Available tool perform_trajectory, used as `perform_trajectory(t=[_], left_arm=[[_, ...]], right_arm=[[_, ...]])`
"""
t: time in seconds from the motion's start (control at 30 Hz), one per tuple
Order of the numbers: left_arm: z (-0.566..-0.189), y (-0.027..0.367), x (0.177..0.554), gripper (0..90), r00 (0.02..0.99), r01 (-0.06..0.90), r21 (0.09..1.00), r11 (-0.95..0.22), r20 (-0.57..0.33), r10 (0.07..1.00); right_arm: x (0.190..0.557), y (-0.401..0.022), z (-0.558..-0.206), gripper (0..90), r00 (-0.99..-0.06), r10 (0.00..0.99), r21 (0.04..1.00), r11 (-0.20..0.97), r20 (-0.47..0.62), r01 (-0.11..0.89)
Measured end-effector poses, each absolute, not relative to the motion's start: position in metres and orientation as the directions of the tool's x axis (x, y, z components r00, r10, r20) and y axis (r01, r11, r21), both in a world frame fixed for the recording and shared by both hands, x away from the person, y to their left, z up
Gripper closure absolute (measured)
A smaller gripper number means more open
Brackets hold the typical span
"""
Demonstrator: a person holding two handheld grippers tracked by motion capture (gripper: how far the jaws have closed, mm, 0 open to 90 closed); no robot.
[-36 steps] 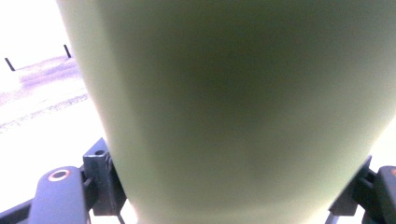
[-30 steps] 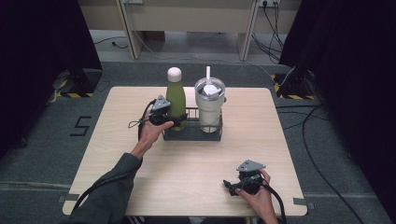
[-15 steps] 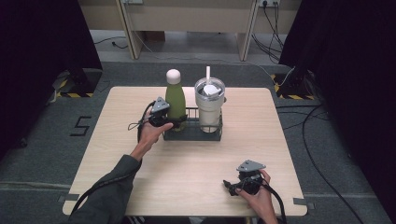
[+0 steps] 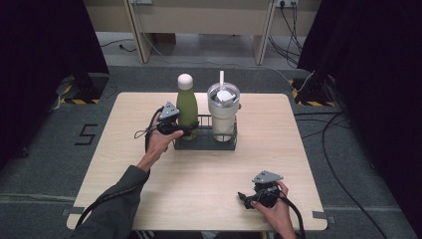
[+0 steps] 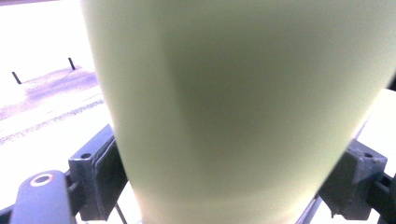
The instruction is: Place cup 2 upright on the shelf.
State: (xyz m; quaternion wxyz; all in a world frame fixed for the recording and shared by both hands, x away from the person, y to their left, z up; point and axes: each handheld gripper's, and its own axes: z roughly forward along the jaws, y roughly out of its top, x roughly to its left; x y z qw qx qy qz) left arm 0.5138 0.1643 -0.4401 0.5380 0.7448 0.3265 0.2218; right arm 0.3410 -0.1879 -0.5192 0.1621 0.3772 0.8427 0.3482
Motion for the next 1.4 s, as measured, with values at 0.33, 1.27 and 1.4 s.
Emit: perform_trajectory(t=[0.33, 1.27, 1.4], left_arm=[[-0.433, 0.17, 0.508, 14.8, 0.694, 0.252, 0.936, -0.245, 0.001, 0.72], [-0.417, 0.188, 0.481, 14.9, 0.709, 0.284, 0.928, -0.24, -0.035, 0.704], [-0.416, 0.189, 0.477, 14.9, 0.714, 0.284, 0.926, -0.247, -0.033, 0.699]], right_arm=[[0.341, -0.188, -0.519, 6.3, -0.66, 0.751, 0.708, 0.471, -0.008, 0.527], [0.341, -0.188, -0.519, 6.3, -0.663, 0.748, 0.709, 0.474, -0.012, 0.522], [0.341, -0.188, -0.519, 6.3, -0.663, 0.748, 0.709, 0.474, -0.012, 0.522]])
